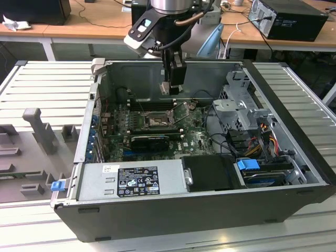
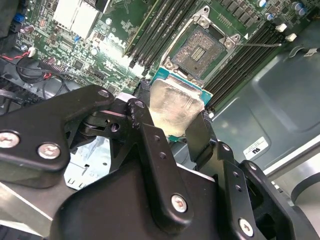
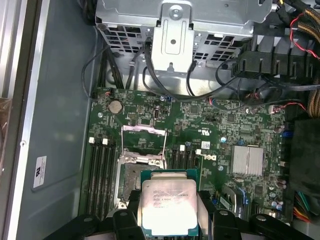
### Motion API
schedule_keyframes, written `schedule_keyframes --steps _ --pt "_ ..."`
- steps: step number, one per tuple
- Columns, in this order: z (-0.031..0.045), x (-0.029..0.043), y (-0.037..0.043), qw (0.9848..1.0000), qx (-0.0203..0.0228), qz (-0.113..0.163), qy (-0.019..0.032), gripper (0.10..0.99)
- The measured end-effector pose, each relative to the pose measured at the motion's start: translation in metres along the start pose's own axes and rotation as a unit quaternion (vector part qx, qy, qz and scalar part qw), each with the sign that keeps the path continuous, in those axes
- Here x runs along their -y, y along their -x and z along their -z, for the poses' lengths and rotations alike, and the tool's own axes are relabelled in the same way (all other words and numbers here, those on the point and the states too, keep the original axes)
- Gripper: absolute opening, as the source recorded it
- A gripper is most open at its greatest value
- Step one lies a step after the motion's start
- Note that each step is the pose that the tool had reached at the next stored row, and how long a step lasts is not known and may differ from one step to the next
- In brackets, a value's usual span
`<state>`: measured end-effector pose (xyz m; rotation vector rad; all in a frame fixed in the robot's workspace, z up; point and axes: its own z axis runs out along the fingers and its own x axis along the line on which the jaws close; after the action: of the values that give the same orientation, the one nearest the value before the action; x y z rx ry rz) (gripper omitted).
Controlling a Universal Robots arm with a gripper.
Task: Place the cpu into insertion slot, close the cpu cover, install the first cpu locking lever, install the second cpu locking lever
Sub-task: 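Place the cpu into insertion slot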
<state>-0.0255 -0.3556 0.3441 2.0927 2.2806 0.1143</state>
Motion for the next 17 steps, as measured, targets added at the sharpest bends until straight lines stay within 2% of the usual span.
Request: schedule_keyframes --steps 17 --pt "-0.0060 0.0005 0.0001 0.9999 0.0010 -0.013 -0.0011 0.525"
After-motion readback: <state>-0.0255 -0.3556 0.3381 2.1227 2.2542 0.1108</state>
